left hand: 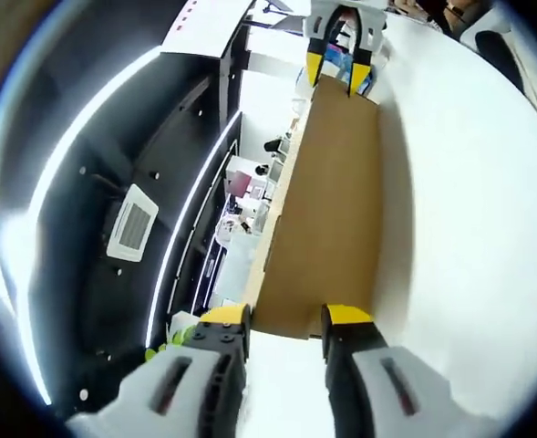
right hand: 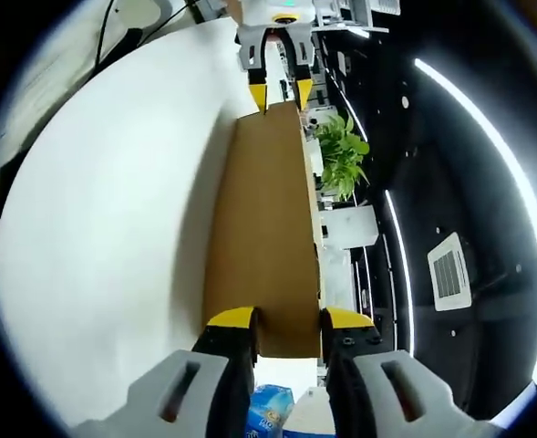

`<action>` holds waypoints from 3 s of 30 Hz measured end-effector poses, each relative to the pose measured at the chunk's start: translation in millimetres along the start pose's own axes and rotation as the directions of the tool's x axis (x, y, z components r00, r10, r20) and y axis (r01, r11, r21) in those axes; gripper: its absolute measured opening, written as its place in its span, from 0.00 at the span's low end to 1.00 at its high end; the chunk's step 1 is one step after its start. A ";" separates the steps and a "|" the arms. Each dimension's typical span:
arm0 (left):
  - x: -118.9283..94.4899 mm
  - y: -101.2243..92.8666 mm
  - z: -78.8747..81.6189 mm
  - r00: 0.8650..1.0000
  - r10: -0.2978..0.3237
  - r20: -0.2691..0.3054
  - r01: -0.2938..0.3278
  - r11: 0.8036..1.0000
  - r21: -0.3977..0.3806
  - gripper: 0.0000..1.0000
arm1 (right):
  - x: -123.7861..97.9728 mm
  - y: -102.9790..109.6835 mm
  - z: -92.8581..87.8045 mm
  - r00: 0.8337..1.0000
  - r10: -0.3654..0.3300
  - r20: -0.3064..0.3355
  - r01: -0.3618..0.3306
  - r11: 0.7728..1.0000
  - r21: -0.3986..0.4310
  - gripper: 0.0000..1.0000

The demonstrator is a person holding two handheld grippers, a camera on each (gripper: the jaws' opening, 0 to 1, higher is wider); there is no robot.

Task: Operate the shoe box by opening the lid, removing the specified soft item, and placing it in the target area until the item is outside and the box remains undamaged.

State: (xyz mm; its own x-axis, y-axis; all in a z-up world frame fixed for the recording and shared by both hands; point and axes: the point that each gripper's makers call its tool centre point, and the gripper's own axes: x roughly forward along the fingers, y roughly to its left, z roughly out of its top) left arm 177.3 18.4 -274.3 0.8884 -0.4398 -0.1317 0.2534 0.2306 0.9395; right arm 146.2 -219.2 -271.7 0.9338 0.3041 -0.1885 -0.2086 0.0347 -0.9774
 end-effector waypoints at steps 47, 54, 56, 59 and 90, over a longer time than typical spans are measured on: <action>2.2 26.4 2.1 0.978 0.059 0.198 0.166 0.349 -0.922 0.64 | 1.9 -28.2 11.7 0.981 -0.154 0.114 -0.073 0.255 0.964 0.82; 16.7 11.2 3.8 0.981 -0.006 0.196 0.182 0.403 -0.897 0.61 | 11.6 -28.4 3.3 0.982 -0.133 0.133 -0.102 0.223 0.970 0.74; 18.5 11.6 5.7 0.981 0.008 0.193 0.172 0.419 -0.891 0.58 | 13.9 -28.8 6.8 0.982 -0.125 0.140 -0.107 0.238 0.965 0.71; 21.0 9.5 8.2 0.983 0.011 0.182 0.159 0.432 -0.888 0.56 | 21.9 -19.1 4.8 0.989 -0.076 0.129 -0.108 0.242 0.964 0.70; -1.9 -0.2 11.5 0.994 0.031 0.101 0.079 0.419 -0.905 0.44 | -7.7 -10.3 -1.9 0.995 -0.058 0.077 -0.059 0.266 0.962 0.54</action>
State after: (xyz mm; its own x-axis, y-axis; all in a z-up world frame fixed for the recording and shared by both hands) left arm 171.1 9.2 -270.5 0.8526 -0.5178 -0.0695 0.5224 0.8471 0.0971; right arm 141.7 -223.7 -260.4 0.9191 0.3743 -0.1233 -0.3905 0.9072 -0.1566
